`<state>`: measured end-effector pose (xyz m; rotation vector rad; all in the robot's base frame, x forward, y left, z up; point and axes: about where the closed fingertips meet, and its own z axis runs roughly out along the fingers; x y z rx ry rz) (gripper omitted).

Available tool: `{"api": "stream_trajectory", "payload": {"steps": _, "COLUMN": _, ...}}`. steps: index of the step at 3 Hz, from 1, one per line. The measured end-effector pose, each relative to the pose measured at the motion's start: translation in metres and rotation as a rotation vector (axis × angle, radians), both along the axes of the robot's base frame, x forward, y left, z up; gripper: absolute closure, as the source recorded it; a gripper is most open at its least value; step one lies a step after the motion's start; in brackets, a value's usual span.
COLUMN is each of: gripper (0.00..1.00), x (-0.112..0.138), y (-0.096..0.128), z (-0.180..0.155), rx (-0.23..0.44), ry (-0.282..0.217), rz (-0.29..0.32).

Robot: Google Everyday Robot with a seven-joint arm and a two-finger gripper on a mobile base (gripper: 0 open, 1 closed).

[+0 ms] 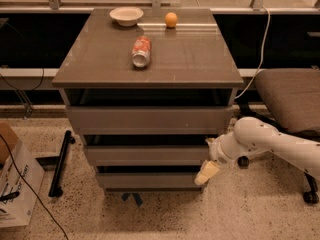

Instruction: Open middle drawer

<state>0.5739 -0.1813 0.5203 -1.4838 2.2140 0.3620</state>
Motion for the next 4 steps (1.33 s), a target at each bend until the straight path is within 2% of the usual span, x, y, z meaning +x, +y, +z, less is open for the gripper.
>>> {"api": "stream_trajectory", "payload": {"steps": 1, "gripper": 0.0, "x": 0.023, "y": 0.005, "z": -0.023, "rx": 0.026, "ry": 0.001, "rz": 0.003}}
{"api": "stream_trajectory", "payload": {"steps": 2, "gripper": 0.0, "x": 0.046, "y": 0.023, "z": -0.047, "rx": 0.069, "ry": 0.01, "rz": 0.023}}
{"api": "stream_trajectory", "payload": {"steps": 3, "gripper": 0.0, "x": 0.053, "y": 0.036, "z": -0.061, "rx": 0.094, "ry": 0.031, "rz": 0.039}}
{"api": "stream_trajectory", "payload": {"steps": 4, "gripper": 0.27, "x": 0.032, "y": 0.044, "z": -0.079, "rx": 0.106, "ry": 0.103, "rz": 0.07}}
